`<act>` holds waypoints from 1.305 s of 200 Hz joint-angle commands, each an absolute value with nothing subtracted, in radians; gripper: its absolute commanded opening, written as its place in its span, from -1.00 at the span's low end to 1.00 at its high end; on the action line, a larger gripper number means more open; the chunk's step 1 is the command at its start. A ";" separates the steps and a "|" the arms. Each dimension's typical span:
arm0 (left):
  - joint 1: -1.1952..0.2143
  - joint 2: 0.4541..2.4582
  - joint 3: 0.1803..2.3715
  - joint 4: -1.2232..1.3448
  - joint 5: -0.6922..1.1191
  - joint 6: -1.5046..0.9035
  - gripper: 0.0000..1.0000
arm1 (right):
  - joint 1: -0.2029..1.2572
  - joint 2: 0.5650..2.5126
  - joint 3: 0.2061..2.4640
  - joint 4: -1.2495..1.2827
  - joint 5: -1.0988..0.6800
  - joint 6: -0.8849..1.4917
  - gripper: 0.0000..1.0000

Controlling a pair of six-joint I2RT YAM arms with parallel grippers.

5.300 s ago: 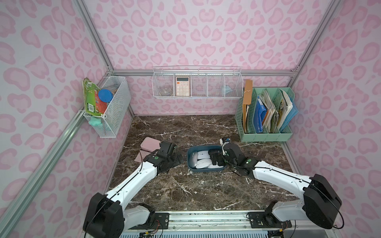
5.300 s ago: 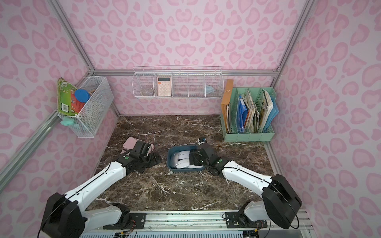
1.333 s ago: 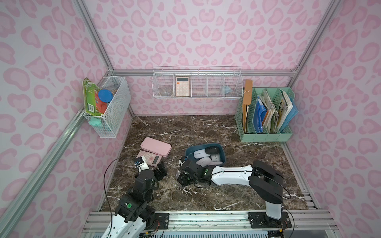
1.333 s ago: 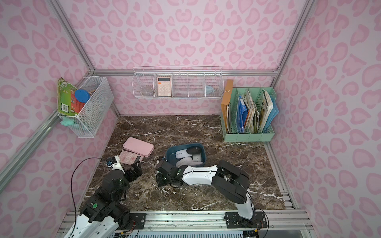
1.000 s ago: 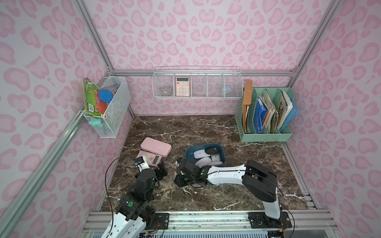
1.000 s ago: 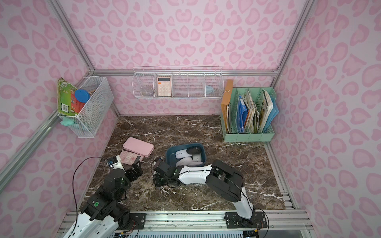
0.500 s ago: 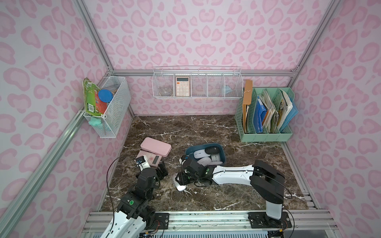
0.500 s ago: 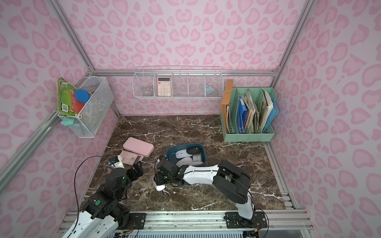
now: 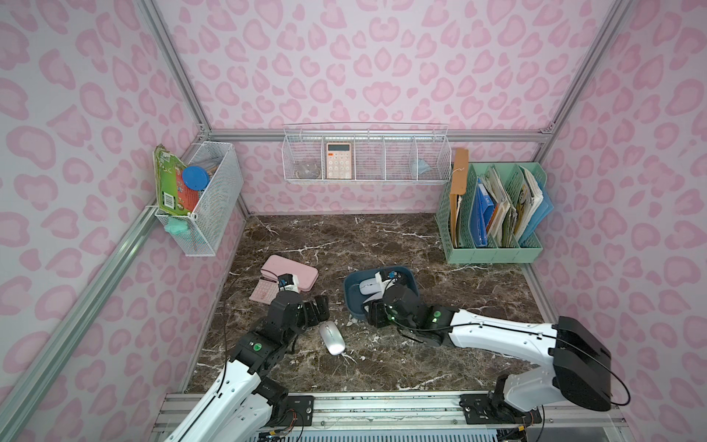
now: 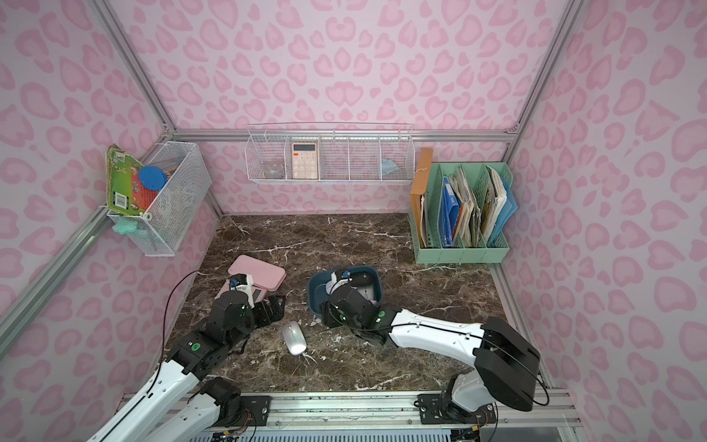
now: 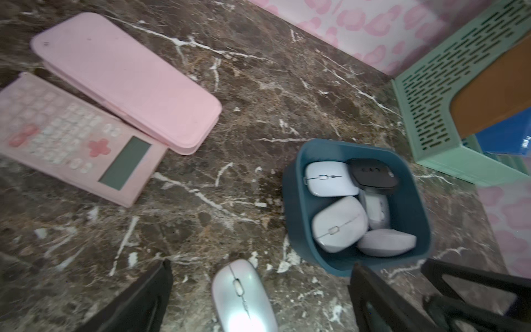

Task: Take out the mouse from the storage box
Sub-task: Pick up the mouse from the storage box.

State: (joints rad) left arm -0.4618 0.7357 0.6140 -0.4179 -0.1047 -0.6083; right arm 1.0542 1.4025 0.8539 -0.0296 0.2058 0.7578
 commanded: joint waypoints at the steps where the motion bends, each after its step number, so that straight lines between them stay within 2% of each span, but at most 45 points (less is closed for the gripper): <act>1: -0.518 0.838 0.712 -0.441 0.006 -0.628 0.98 | 0.973 1.301 0.758 -0.042 0.270 0.675 0.24; 67: -0.675 1.410 1.134 -0.591 0.101 -0.574 0.95 | 0.700 0.980 0.463 0.040 0.237 0.486 0.27; 117: -0.698 1.741 1.387 -0.705 0.183 -0.474 0.84 | 0.644 0.801 0.265 0.172 0.157 0.455 0.31; 167: -0.706 1.909 1.555 -0.791 0.228 -0.399 0.62 | 0.640 0.766 0.219 0.211 0.170 0.454 0.31; 261: -0.721 2.050 1.676 -0.883 0.266 -0.318 0.28 | 0.640 0.788 0.216 0.229 0.164 0.455 0.33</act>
